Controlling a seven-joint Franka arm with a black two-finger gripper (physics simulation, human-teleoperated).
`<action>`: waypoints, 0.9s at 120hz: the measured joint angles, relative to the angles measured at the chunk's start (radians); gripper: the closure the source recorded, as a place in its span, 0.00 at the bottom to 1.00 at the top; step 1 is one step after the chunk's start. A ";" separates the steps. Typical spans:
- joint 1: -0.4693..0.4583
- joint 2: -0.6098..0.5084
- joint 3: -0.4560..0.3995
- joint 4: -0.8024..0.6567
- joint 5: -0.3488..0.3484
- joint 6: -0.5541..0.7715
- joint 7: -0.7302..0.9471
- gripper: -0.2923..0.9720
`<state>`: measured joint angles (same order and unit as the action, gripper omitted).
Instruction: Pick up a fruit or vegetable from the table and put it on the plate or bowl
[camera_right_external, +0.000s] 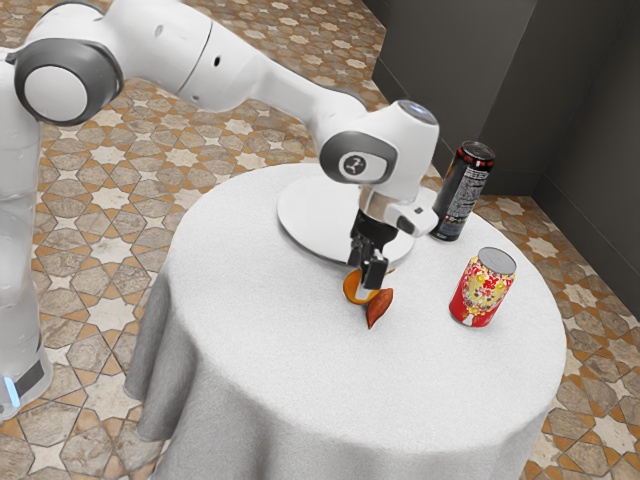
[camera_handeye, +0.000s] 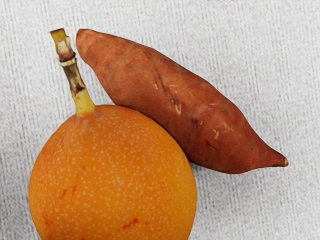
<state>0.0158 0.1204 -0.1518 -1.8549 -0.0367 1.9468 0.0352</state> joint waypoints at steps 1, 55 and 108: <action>0.000 0.000 0.000 -0.001 -0.001 0.001 0.000 0.23; 0.013 0.012 0.003 -0.050 -0.007 0.140 0.003 0.26; 0.014 0.023 0.007 -0.052 -0.023 0.167 0.004 0.36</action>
<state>0.0297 0.1432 -0.1443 -1.9071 -0.0595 2.1136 0.0388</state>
